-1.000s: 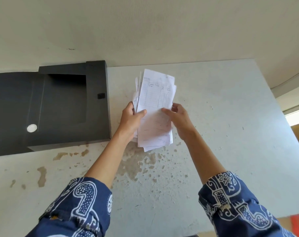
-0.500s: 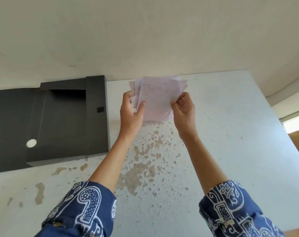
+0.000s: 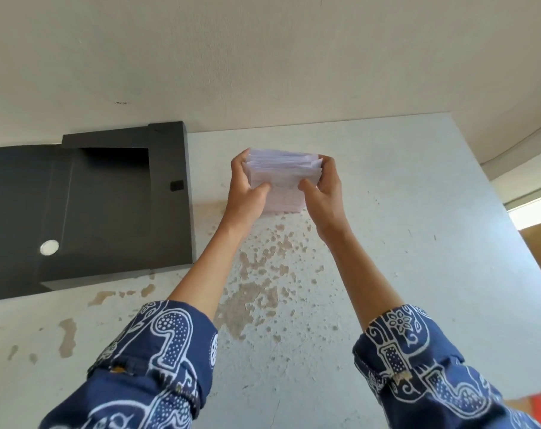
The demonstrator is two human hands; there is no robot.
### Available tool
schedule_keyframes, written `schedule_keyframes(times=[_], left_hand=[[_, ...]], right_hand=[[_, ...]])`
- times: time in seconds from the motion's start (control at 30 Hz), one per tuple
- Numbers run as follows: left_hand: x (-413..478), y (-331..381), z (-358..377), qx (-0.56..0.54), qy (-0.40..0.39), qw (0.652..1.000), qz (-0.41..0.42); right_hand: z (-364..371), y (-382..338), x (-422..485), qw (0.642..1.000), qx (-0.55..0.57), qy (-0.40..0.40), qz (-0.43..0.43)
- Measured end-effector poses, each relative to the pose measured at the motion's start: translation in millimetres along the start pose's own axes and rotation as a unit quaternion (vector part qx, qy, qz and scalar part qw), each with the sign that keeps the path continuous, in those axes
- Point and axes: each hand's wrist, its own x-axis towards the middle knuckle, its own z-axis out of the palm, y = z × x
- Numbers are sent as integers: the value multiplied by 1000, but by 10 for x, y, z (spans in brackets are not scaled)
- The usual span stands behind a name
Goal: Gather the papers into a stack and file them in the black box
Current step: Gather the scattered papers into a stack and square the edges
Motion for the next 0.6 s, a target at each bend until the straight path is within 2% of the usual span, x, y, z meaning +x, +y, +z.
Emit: schedule_keyframes(times=[0.13,0.23,0.4,0.6], left_hand=[[-23,3,53,26,-6,999,31],[-24,-4,56,56,20,994,88],[-6,-61,76,191,55,955,221],[-20,-135,55,270,55,934,229]], right_hand=[[31,44,-11,1000,-1,-25,6],[34,91,-17,1000,-14,-25,1],[35,164,-15,991,-115,-14,-60],[66,203,-33,974,-166,7,-154]])
